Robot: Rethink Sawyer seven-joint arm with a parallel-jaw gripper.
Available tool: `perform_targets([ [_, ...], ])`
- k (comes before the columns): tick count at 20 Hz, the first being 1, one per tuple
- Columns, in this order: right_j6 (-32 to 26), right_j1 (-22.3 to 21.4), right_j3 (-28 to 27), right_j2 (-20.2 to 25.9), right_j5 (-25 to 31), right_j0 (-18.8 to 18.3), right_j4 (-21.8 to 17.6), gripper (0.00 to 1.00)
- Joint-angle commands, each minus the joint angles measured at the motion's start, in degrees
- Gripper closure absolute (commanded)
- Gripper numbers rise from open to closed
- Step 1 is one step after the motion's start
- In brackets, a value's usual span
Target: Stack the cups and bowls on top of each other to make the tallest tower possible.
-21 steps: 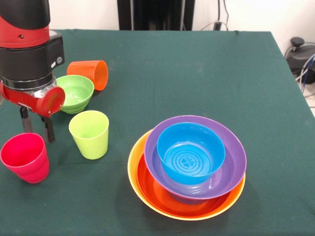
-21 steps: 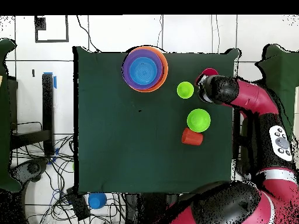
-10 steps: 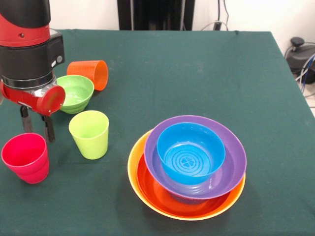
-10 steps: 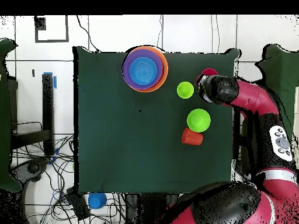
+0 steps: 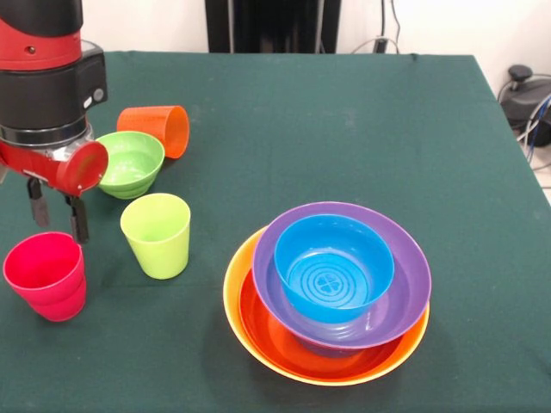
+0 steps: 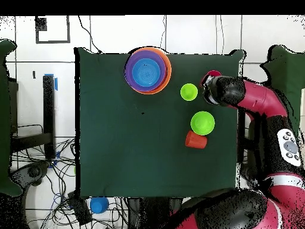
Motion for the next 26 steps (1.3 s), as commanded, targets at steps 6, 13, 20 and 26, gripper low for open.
perform_targets([
  [6,-17.6,-0.1,-1.7,4.4,10.1,-0.4,-3.1,0.0],
  [13,-17.1,2.9,-2.4,4.5,7.5,-0.9,-4.2,0.0],
  [20,-17.9,4.2,-3.2,4.7,6.0,-1.6,-5.3,0.0],
  [26,-17.9,5.0,-3.5,5.3,4.8,-2.3,-5.7,0.0],
])
